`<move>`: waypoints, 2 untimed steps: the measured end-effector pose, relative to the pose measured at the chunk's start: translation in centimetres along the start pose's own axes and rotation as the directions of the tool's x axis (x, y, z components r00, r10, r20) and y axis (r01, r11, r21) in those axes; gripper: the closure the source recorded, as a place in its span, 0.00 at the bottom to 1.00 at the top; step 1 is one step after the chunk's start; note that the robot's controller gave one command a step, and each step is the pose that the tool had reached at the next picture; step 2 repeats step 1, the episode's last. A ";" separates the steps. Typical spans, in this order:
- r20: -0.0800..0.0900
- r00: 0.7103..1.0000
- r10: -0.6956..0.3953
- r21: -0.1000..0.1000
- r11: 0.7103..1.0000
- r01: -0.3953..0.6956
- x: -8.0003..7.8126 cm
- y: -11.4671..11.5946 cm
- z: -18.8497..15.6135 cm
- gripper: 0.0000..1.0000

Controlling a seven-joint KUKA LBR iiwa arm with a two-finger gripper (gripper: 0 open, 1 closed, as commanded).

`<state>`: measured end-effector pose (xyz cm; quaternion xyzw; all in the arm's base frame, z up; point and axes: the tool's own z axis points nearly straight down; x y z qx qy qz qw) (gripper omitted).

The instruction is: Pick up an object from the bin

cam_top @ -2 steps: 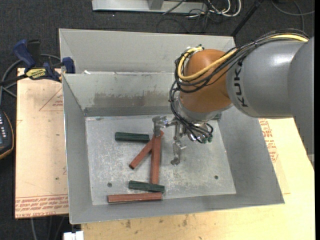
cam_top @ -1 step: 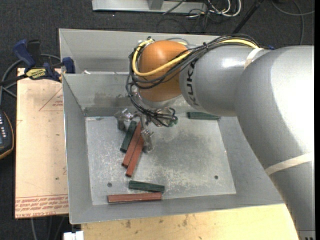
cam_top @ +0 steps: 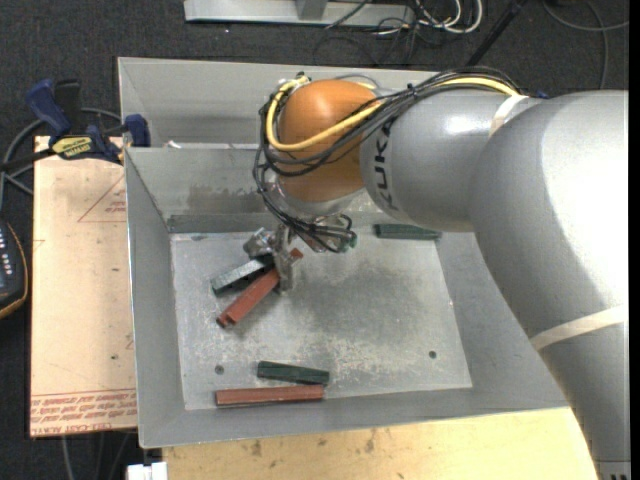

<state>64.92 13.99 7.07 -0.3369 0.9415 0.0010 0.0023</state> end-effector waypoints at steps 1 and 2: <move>0.006 0.998 -0.064 0.006 0.998 0.064 0.8 -1.2 -14.7 1.00; 0.006 0.998 -0.064 0.006 0.998 0.064 0.8 -1.2 -14.7 1.00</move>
Offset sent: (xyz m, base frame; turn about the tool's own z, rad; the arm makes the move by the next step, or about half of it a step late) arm -0.0017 -0.0154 0.1417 -0.0678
